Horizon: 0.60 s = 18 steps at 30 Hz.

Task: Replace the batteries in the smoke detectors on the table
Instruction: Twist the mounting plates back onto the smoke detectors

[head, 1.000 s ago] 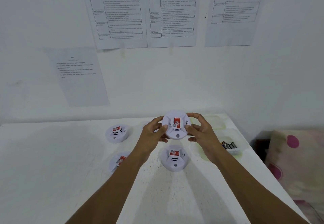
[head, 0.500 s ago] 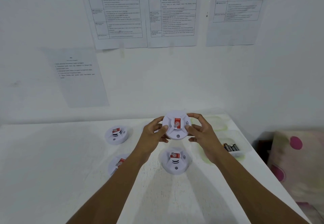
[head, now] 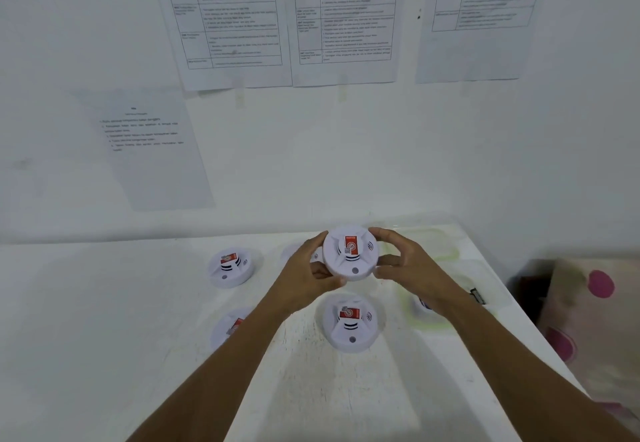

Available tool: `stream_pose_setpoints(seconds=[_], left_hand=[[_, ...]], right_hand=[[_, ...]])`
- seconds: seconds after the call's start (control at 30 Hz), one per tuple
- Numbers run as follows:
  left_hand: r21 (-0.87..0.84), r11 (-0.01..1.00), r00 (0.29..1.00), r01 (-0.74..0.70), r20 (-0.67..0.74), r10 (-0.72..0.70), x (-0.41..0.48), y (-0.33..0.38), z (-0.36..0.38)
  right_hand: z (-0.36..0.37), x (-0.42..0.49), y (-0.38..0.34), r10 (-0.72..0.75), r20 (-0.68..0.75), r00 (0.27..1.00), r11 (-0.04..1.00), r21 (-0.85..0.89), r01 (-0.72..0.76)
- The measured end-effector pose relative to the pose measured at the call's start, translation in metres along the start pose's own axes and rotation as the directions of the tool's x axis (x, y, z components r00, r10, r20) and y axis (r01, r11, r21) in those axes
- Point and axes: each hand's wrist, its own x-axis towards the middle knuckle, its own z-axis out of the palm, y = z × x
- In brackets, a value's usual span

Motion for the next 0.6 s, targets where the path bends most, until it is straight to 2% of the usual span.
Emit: stream_pose_setpoints(seconds=[0.1, 0.17, 0.23, 0.37, 0.47, 0.6], left_hand=[[0.268, 0.963, 0.998, -0.002, -0.062, 0.020, 0.013, -0.015, -0.003], [0.360, 0.933, 0.998, -0.016, -0.049, 0.036, 0.022, -0.024, -0.003], [0.466, 0.883, 0.998, -0.045, -0.006, 0.054, 0.034, -0.034, -0.004], [0.692, 0.722, 1.000, -0.009, 0.000, 0.012, 0.062, -0.053, -0.004], [0.774, 0.633, 1.000, -0.011, 0.008, 0.008, 0.074, -0.056, 0.006], [0.863, 0.505, 0.994, -0.011, 0.063, -0.086, 0.081, -0.070, 0.013]], right_hand=[[-0.006, 0.011, 0.007, -0.035, 0.017, 0.999, 0.951, -0.308, 0.038], [-0.009, 0.021, 0.012, -0.075, 0.025, 0.997, 0.860, -0.504, 0.077], [-0.013, 0.031, 0.017, -0.116, 0.045, 0.992, 0.770, -0.627, 0.118], [-0.022, 0.055, 0.028, -0.074, 0.077, 0.994, 0.633, -0.767, 0.106], [-0.022, 0.071, 0.031, 0.005, 0.111, 0.994, 0.581, -0.809, 0.088], [-0.018, 0.087, 0.042, 0.129, 0.144, 0.981, 0.464, -0.883, 0.069]])
